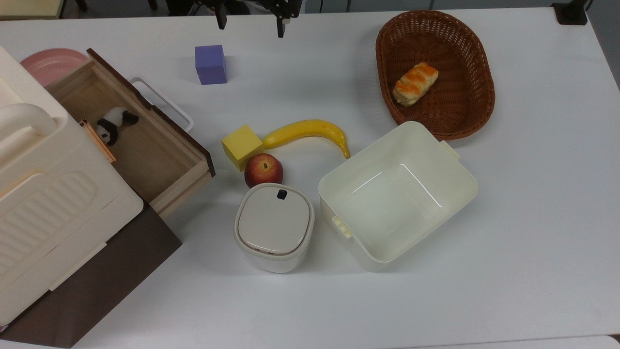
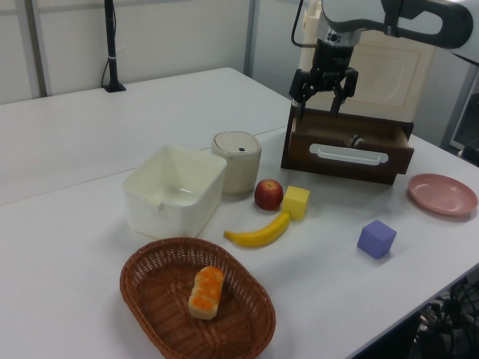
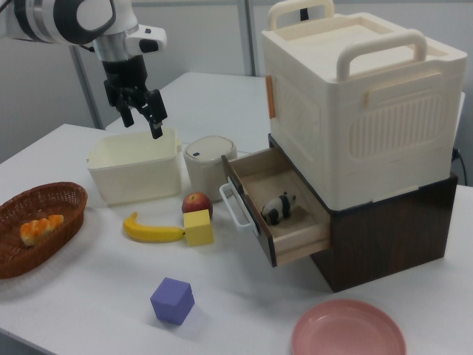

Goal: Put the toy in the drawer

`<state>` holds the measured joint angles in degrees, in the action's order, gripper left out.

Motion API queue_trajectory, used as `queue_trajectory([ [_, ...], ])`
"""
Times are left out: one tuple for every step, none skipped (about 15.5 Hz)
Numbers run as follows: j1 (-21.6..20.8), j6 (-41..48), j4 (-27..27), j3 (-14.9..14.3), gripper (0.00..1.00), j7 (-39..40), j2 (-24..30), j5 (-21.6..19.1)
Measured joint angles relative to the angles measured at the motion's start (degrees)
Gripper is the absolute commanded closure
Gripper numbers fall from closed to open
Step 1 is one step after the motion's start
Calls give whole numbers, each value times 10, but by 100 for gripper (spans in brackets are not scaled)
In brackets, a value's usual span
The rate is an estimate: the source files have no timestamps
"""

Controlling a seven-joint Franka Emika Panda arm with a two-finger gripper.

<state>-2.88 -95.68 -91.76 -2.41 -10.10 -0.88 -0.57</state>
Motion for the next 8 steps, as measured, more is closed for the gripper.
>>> queue_trajectory([
  [-1,0,0,0,0,7,-1,0],
  [-2,0,0,0,0,11,-3,0],
  [-3,0,0,0,0,13,-4,0],
  [-3,0,0,0,0,17,-4,0],
  [-3,0,0,0,0,18,-4,0],
  [-3,0,0,0,0,20,-5,0],
  [-3,0,0,0,0,23,-5,0],
  [-3,0,0,0,0,28,-5,0],
])
